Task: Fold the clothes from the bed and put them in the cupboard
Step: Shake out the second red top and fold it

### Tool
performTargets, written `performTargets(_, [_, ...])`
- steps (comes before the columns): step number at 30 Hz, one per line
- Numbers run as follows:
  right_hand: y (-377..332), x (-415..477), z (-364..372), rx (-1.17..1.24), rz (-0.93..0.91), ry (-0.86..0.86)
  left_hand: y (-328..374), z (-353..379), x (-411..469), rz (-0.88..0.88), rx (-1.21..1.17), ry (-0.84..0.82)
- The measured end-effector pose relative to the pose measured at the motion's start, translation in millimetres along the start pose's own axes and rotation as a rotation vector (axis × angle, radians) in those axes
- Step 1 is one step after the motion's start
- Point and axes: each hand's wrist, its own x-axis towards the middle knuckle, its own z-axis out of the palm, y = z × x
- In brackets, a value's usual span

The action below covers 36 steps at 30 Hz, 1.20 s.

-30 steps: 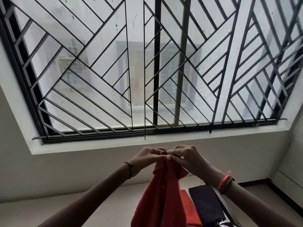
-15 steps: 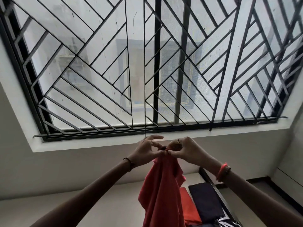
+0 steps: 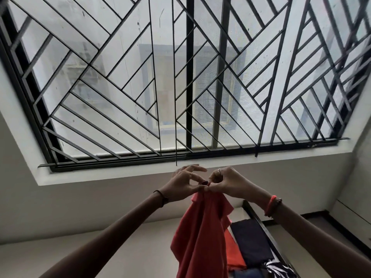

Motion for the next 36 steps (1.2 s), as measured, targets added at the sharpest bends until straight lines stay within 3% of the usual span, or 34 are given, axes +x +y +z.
performTargets(6, [5.8, -4.0, 9.2, 0.202, 0.053, 0.049, -1.8, 2.3, 0.8, -0.063, -0.150, -0.045])
performTargets(14, [7.3, -3.0, 13.5, 0.712, 0.174, 0.128, -5.8, 5.8, 0.8, -0.234, -0.523, 0.079])
performTargets(18, [5.3, -1.4, 18.5, 0.661, 0.177, 0.154, -4.0, 10.7, -0.5, -0.264, -0.590, 0.130])
performTargets(23, [3.4, -4.3, 21.5, 0.724, 0.247, -0.041, -1.8, 14.7, -0.7, -0.276, -0.627, 0.156])
performTargets(29, [-5.0, -5.4, 14.1, 0.768, 0.219, -0.022, 1.2, 19.0, -2.2, -0.254, -0.719, 0.116])
performTargets(36, [-4.6, -10.0, 21.4, 0.751, 0.376, -0.016, -3.7, 41.0, 4.9, -0.365, -0.731, 0.209])
